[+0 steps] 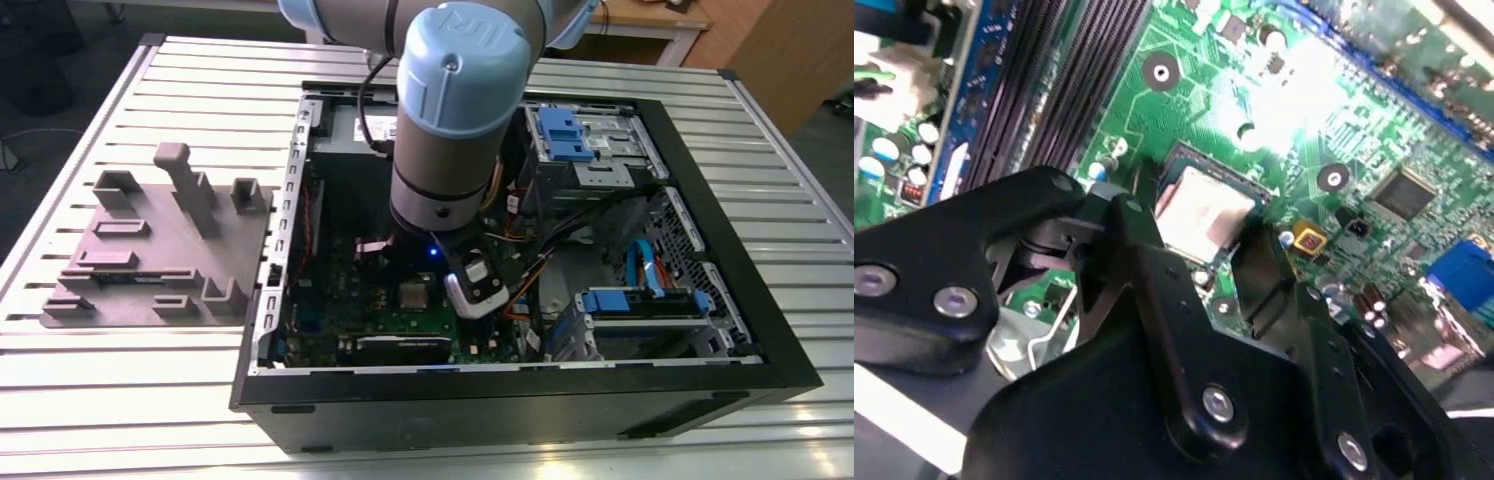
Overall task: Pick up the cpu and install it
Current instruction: 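Place the cpu into insertion slot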
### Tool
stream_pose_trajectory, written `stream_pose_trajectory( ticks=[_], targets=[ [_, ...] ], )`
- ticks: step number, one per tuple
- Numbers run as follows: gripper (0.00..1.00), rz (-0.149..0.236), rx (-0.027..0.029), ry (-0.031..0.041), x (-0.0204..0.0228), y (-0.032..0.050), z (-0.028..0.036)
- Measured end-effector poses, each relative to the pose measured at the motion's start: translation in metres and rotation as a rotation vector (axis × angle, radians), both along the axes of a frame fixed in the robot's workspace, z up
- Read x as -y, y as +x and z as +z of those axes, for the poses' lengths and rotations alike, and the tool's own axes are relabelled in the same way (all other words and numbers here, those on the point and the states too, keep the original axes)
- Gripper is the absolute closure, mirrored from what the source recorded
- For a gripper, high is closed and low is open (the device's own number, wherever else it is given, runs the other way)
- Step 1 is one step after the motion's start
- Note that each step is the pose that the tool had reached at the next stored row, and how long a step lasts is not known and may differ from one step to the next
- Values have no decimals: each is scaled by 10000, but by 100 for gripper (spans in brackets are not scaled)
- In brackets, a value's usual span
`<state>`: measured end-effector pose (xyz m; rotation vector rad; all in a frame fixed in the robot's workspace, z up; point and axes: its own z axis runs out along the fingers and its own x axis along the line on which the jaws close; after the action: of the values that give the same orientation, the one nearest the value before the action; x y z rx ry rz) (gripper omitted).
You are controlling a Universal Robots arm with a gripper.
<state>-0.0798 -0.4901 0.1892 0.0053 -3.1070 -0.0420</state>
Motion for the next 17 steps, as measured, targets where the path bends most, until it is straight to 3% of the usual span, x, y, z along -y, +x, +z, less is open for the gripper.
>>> stream_pose_trajectory(
  ticks=[6, 11, 12, 14, 17],
  targets=[
    [45, 0, -3, 3, 0, 0, 133],
    [69, 0, -20, 2, 0, 0, 213],
    [69, 0, -22, 4, -1, 0, 217],
    [81, 0, -22, 5, -1, 0, 216],
    [90, 0, -23, 3, 0, 0, 218]
  ],
)
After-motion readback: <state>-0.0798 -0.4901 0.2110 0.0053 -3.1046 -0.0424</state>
